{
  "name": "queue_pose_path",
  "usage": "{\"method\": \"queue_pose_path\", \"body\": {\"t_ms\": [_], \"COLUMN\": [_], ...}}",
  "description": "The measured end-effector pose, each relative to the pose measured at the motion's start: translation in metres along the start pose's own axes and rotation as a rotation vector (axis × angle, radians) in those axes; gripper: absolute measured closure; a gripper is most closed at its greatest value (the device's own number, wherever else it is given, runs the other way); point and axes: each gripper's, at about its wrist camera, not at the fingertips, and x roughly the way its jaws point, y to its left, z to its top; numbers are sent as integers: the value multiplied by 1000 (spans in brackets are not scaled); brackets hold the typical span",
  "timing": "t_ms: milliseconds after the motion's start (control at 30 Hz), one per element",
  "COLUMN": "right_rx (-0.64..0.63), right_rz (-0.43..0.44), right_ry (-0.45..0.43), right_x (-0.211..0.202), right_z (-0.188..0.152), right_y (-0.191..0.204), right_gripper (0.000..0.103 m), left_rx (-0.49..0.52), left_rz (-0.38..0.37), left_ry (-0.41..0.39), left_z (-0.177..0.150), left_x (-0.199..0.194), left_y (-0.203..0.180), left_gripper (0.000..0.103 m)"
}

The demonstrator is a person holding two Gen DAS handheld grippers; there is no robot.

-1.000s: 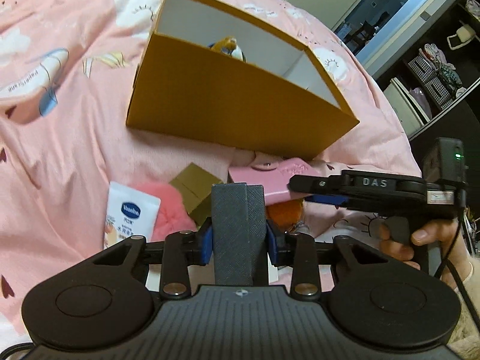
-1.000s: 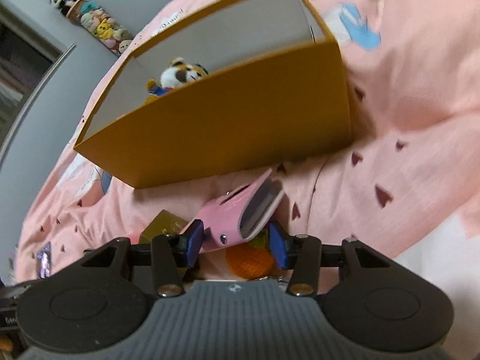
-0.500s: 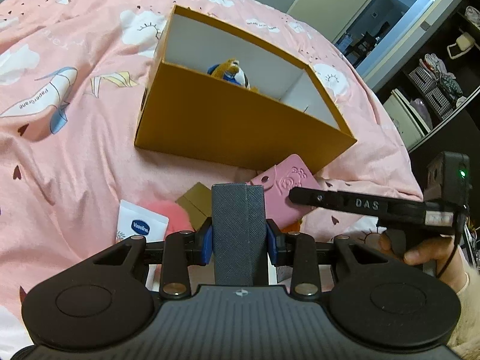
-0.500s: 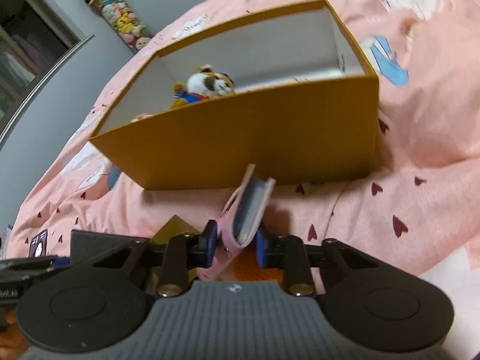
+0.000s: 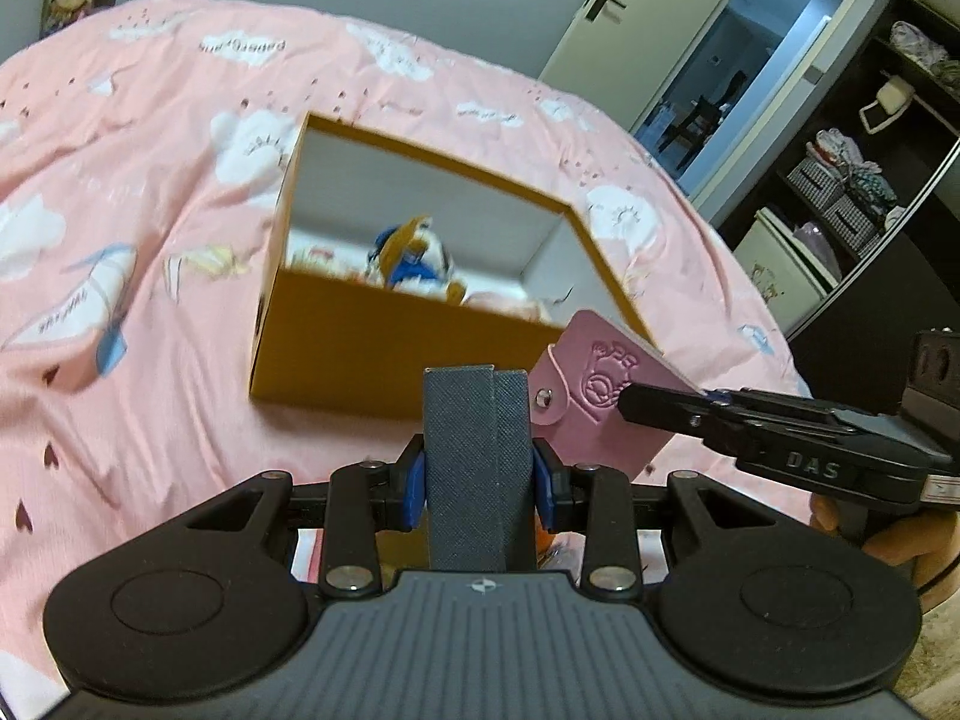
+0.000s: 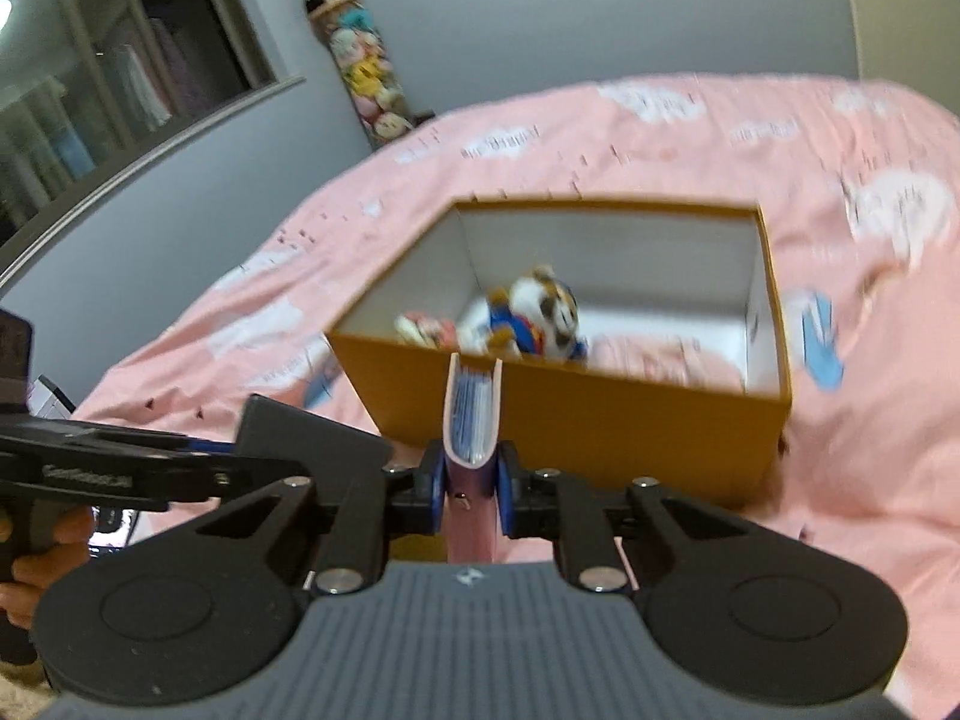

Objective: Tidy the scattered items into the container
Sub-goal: 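Lift the grey case with the left tool while the right tool grasps the pink wallet, then lower the grey case and pink wallet into the box and open both tools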

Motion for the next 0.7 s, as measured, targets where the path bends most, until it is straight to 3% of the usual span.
{"method": "queue_pose_path", "body": {"t_ms": [400, 700], "right_rx": [-97, -100], "right_rz": [3, -83], "right_ry": [-174, -220], "right_x": [-16, 32], "right_z": [63, 100], "right_y": [17, 6], "right_gripper": [85, 85], "left_rx": [72, 86], "left_rz": [10, 73], "left_ry": [-147, -181], "left_z": [61, 106], "left_x": [-15, 16], "left_y": [-15, -12], "left_gripper": [64, 64]}}
